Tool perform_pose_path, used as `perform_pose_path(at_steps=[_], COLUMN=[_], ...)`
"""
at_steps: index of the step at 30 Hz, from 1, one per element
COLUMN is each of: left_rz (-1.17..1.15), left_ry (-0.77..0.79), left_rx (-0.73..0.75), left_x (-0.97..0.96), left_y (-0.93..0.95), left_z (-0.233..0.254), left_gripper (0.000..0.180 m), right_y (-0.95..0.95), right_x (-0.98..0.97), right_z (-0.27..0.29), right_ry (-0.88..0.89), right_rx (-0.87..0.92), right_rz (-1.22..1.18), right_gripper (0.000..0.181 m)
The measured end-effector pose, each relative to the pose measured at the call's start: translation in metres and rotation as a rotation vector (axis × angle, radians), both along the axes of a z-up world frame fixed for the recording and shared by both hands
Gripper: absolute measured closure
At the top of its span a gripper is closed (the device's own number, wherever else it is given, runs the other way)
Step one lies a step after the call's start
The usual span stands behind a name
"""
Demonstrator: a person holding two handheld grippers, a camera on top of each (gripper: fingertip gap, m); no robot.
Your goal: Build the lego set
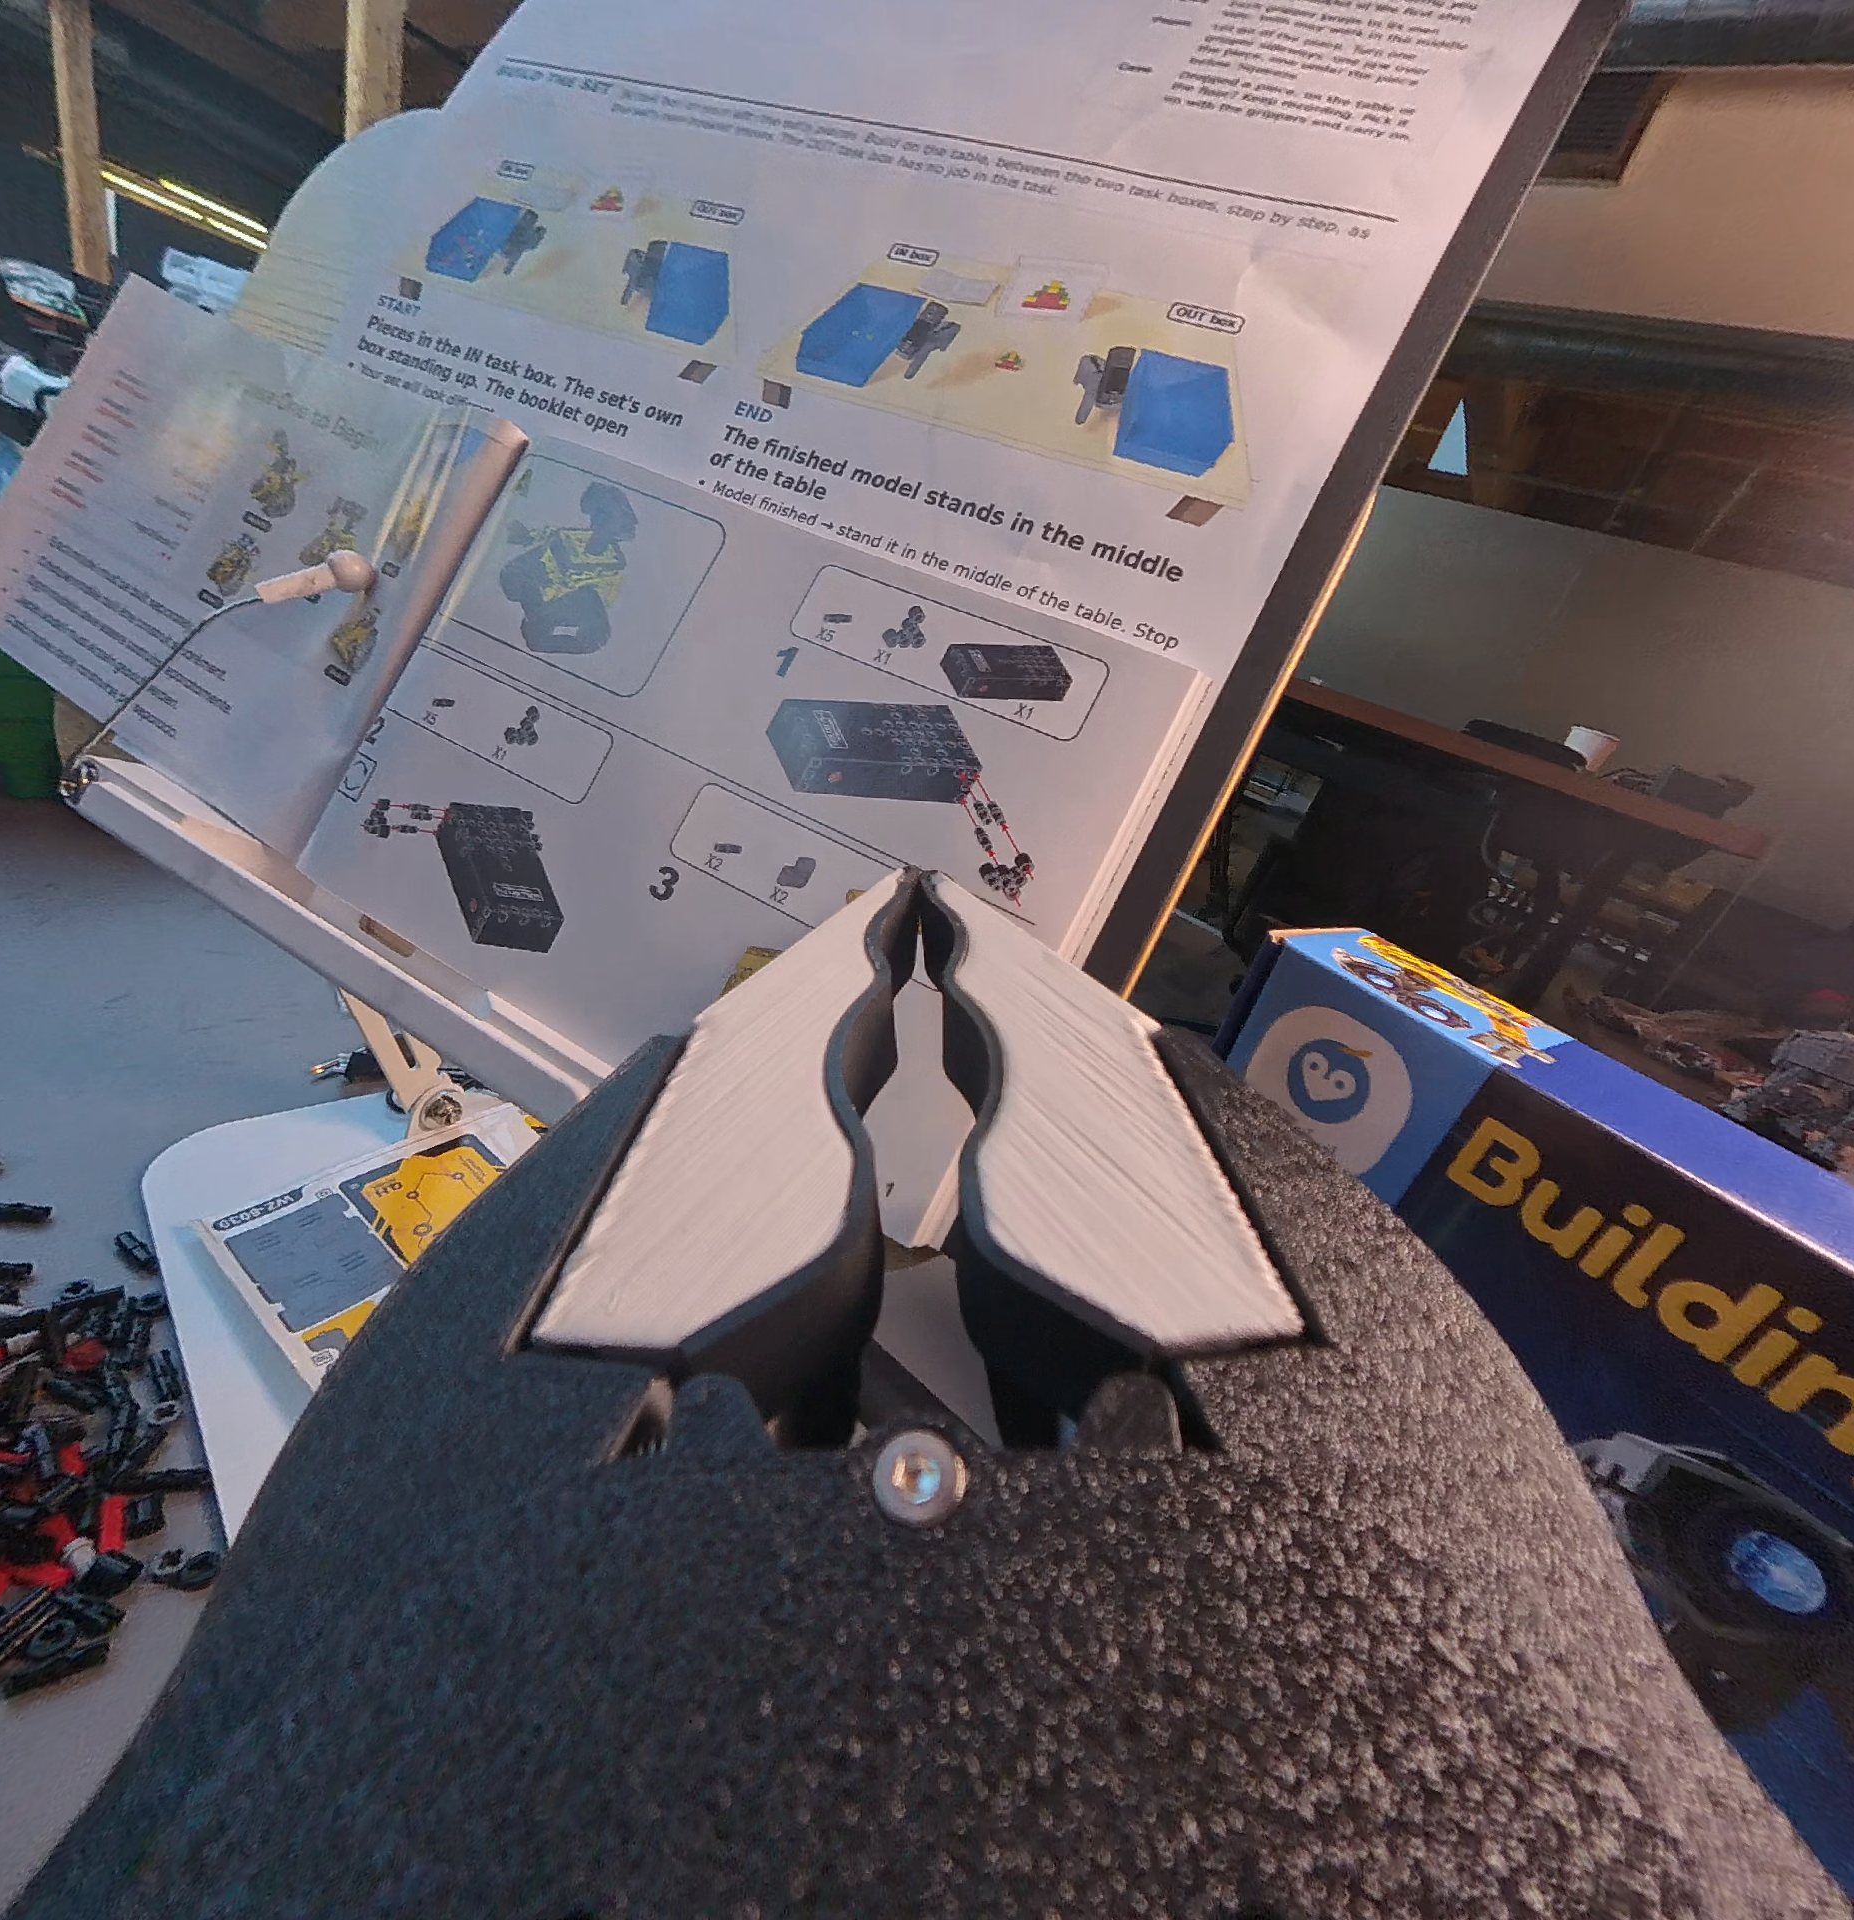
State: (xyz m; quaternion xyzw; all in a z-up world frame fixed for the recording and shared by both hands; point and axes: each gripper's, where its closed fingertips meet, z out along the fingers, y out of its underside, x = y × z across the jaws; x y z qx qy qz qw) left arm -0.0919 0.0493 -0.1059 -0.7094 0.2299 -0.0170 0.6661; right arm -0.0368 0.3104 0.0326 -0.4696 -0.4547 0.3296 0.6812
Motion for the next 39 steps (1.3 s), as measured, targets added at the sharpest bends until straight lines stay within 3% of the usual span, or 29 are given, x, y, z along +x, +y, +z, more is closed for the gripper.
perform_pose_path(at_steps=[14,20,28,34,39], left_rz=[-0.011,-0.16,-0.362,-0.464,-0.519], left_ry=[0.031,0.109,0.135,0.091,0.083], left_rx=[0.09,0.108,0.052,-0.063,-0.154], left_x=[0.01,0.045,0.089,0.11,0.119], left_y=[-0.008,-0.016,-0.023,-0.041,-0.047], left_z=[0.032,0.063,0.065,0.041,0.019], left_gripper=[0.173,0.173,0.173,0.173,0.173], right_y=[-0.014,-0.07,-0.233,-0.292,-0.299], right_x=[0.005,0.0,0.043,0.068,0.061], right_z=[0.009,0.016,-0.051,-0.12,-0.132], right_ry=[0.012,-0.079,-0.437,-0.571,-0.536], right_rx=[-0.047,-0.019,0.095,0.0,-0.057], right_rz=[0.02,0.182,0.775,0.85,0.811], right_gripper=[0.179,0.177,0.17,0.15,0.146])
